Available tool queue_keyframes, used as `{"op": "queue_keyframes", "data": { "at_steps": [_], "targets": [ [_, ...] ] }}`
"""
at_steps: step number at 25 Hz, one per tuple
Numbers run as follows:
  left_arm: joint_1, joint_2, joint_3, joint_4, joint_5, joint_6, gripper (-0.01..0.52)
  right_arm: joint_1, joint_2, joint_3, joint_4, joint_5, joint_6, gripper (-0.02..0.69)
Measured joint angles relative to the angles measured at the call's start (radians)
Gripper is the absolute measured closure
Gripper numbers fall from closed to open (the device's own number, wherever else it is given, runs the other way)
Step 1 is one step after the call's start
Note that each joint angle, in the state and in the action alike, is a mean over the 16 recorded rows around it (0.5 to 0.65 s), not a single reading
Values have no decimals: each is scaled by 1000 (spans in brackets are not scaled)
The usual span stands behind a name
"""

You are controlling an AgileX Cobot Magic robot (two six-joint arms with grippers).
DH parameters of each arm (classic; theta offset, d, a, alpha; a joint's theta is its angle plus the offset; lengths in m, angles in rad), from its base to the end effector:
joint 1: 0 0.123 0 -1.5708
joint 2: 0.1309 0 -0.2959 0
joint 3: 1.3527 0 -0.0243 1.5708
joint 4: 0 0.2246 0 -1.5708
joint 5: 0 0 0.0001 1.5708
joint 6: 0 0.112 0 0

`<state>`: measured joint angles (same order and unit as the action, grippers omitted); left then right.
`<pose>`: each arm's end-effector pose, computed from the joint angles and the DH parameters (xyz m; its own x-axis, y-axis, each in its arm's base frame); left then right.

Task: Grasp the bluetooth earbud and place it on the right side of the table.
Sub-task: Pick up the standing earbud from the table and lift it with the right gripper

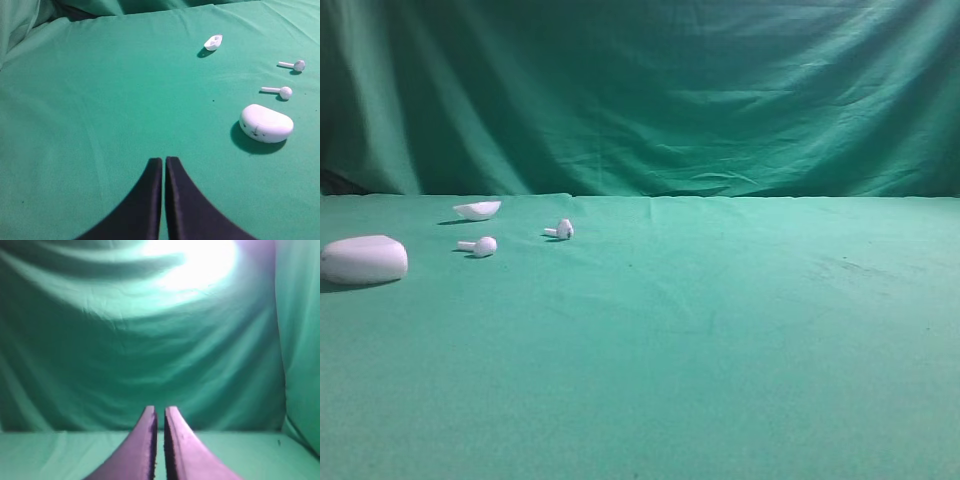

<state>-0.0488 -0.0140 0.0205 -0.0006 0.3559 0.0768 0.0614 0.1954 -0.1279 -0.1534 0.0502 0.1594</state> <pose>0.0357 -0.0018 0.1693 -0.2669 0.0893 -0.9596 0.0695 0.9949 0.0732 0.0557 0.0025 0.2431 -0.0302 0.0043 -0.9995 -0.0535 0.9985 0.0060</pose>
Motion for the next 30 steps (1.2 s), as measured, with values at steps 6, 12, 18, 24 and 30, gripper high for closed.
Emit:
{"op": "queue_keyframes", "data": {
  "at_steps": [6,12,18,24,30],
  "targets": [
    [0,0,0,0,0,0,514,0,279,-179,39,225,2,614],
    [0,0,0,0,0,0,514,17,587,-384,153,425,-95,614],
    [0,0,0,0,0,0,514,99,875,-618,263,598,-257,614],
    [0,0,0,0,0,0,514,246,1161,-897,305,759,-407,614],
    [0,0,0,0,0,0,514,406,1441,-1188,286,849,-440,585]
  ]
}}
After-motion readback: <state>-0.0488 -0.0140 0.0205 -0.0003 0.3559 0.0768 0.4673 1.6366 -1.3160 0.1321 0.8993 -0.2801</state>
